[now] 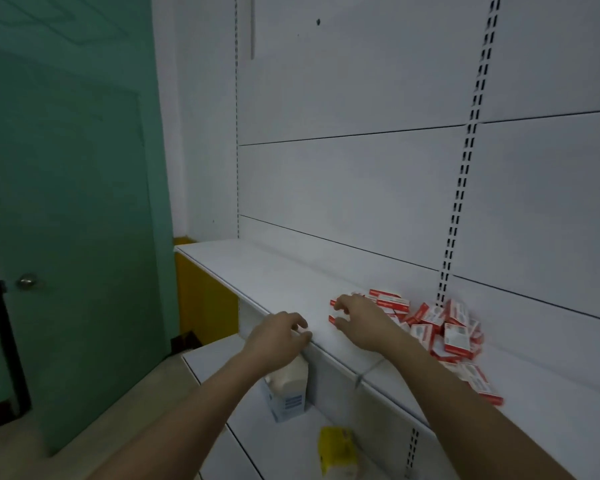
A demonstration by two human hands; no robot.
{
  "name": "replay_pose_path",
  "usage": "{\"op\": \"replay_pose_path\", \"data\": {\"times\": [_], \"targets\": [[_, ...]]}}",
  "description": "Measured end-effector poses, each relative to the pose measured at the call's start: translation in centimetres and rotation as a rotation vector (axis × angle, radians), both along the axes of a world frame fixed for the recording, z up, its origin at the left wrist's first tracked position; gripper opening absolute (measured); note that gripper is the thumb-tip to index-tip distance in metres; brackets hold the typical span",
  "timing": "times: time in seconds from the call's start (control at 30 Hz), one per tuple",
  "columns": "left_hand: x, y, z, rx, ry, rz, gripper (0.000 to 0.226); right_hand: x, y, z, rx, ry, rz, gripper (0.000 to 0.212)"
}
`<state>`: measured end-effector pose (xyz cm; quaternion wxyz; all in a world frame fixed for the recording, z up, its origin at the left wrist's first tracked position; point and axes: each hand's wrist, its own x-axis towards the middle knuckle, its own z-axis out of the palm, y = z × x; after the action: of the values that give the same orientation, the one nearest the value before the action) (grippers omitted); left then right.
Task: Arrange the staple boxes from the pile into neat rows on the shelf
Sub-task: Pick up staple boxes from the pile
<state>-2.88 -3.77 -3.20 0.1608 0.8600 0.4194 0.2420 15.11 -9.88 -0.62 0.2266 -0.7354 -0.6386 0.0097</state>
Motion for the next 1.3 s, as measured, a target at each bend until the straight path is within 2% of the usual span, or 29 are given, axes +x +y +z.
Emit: {"op": "replay_pose_path", "data": {"times": [0.17, 0.3, 0.37, 0.43, 0.47, 0.53, 0.63, 0.73, 0.8, 0.93, 1.0, 1.07, 1.13, 1.23, 1.3], "targets": [[1.0, 6.7, -1.4, -0.042, -0.048, -0.152, 0.026, 0.4, 3.8, -1.6, -0.066, 0.012, -0.168, 0.038], [3.3, 10.6, -2.3, -0.076, -0.089, -0.29, 0.022, 0.8, 5.1, -2.3, -0.127, -0.038, -0.131, 0.043], [4.8, 12.3, -2.3, -0.106, -0.136, -0.36, 0.02, 1.3, 5.7, -1.6, -0.136, 0.045, -0.052, 0.037], [6.3, 14.0, -2.0, -0.149, -0.161, -0.41, 0.019, 2.0, 6.5, -0.6, -0.083, 0.238, 0.001, 0.026], [7.0, 14.7, -1.6, -0.169, -0.16, -0.426, 0.018, 2.5, 7.0, -0.1, -0.024, 0.317, -0.017, 0.023], [7.9, 15.9, -1.2, -0.218, -0.149, -0.478, 0.019, 3.8, 8.1, 0.6, 0.094, 0.347, -0.124, 0.023], [8.2, 17.1, -1.3, -0.272, -0.077, -0.591, 0.031, 4.8, 9.1, -0.3, 0.181, 0.32, -0.226, 0.025], [8.3, 17.8, -1.5, -0.143, 0.035, -0.699, 0.06, 4.7, 10.0, -1.7, 0.163, 0.119, -0.263, 0.023], [8.6, 18.3, -1.2, -0.107, 0.07, -0.748, 0.06, 4.2, 10.1, -1.8, 0.165, 0.091, -0.254, 0.022], [8.7, 20.3, -1.1, -0.272, -0.059, -0.844, 0.049, 4.0, 9.5, -1.4, 0.181, 0.282, -0.273, 0.021], [8.6, 20.9, -1.5, -0.305, -0.143, -0.902, 0.049, 4.1, 8.9, -1.5, 0.146, 0.284, -0.268, 0.012], [8.8, 21.4, -1.6, -0.398, -0.28, -0.928, 0.036, 4.1, 8.5, -1.4, 0.147, 0.322, -0.22, 0.005], [9.1, 21.8, -1.5, -0.51, -0.404, -0.916, 0.028, 3.8, 8.4, -1.3, 0.189, 0.441, -0.123, 0.016], [9.4, 21.9, -1.7, -0.56, -0.407, -0.91, 0.037, 3.1, 8.6, -1.7, 0.233, 0.527, -0.05, 0.025], [9.7, 21.9, -2.1, -0.534, -0.376, -0.923, 0.033, 2.9, 8.9, -2.0, 0.242, 0.592, -0.072, 0.028]]}}
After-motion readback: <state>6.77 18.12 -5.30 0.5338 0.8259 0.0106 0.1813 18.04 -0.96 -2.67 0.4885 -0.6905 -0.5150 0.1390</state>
